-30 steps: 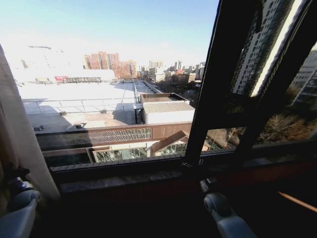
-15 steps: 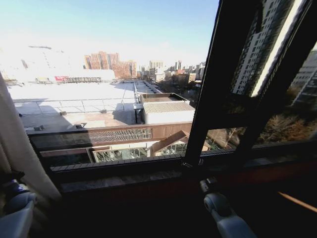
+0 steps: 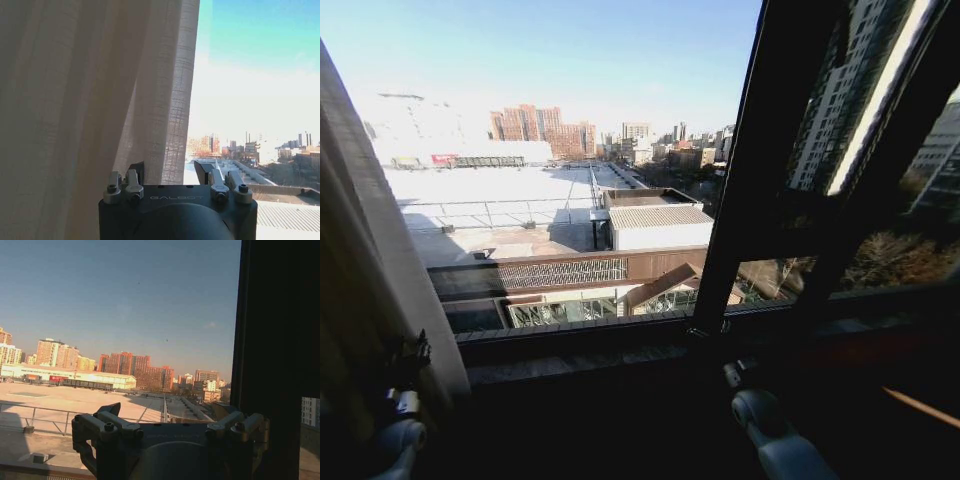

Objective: Open the curtains by pulling them apart, changing their state from closed to fully open.

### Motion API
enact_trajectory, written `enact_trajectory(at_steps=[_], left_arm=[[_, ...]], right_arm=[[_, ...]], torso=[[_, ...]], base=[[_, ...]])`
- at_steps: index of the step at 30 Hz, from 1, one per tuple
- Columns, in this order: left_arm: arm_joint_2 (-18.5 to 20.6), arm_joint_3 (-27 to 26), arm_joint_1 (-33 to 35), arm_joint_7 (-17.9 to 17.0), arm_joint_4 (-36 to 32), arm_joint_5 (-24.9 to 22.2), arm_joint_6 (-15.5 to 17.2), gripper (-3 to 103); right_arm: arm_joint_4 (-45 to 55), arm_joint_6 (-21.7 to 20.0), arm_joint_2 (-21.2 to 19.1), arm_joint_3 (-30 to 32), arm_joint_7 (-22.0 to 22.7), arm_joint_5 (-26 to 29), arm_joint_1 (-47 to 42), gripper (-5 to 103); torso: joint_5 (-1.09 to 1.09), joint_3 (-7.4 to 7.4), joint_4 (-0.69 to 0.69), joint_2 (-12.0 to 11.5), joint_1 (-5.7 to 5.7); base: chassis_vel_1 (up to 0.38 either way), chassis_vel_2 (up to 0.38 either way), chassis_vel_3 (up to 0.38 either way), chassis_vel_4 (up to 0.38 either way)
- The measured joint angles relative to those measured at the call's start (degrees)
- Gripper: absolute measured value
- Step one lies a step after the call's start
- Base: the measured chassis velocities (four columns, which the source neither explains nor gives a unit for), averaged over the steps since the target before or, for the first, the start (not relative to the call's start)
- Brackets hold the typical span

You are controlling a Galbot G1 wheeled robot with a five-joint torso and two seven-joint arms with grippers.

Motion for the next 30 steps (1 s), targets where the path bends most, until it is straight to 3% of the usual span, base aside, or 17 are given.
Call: enact_trajectory(at_steps=[2, 4, 8, 9, 11, 17, 30], left_arm=[[-1.03, 0.84, 1.6, 1.79, -2.99, -1.38, 0.49, 65], [-1.29, 0.91, 1.97, 1.94, -3.61, -1.52, 0.53, 65], [-4.14, 1.24, 5.9, 2.14, -10.31, -1.48, 0.91, 86], [-4.14, 1.24, 5.9, 2.14, -10.31, -1.48, 0.91, 86], [-5.23, 1.43, 7.74, 2.52, -13.56, -0.61, 0.93, 96], [-6.13, 1.87, 9.0, 4.1, -14.93, 2.42, -0.29, 100], [-6.39, 1.96, 8.62, 4.15, -14.13, 3.23, -0.54, 100]], right_arm=[[-0.01, 0.0, 0.0, 0.0, 0.0, 0.0, 0.0, 100], [0.0, 0.0, 0.0, 0.0, 0.0, 0.0, 0.0, 100], [0.0, 0.0, 0.0, 0.0, 0.0, 0.0, 0.0, 100], [0.0, 0.0, 0.0, 0.0, 0.0, 0.0, 0.0, 100], [0.0, 0.0, 0.0, 0.0, 0.0, 0.0, 0.0, 100], [0.0, 0.0, 0.0, 0.0, 0.0, 0.0, 0.0, 100], [0.0, 0.0, 0.0, 0.0, 0.0, 0.0, 0.0, 100]], torso=[[-0.01, 0.0, -0.02, 0.0, 0.0], [0.0, 0.0, -0.02, -0.01, 0.0], [-0.01, 0.0, 0.02, 0.0, 0.0], [-0.01, 0.0, 0.02, 0.0, 0.0], [0.0, 0.0, 0.01, 0.0, 0.0], [-0.02, 0.0, 0.01, 0.0, 0.0], [-0.02, 0.0, 0.01, 0.0, 0.01]], base=[[0.0, 0.0, 0.0, 0.0], [0.0, 0.0, 0.0, 0.0], [0.0, 0.0, 0.0, 0.0], [0.0, 0.0, 0.0, 0.0], [0.0, 0.0, 0.0, 0.0], [0.0, 0.0, 0.0, 0.0], [0.0, 0.0, 0.0, 0.0]])
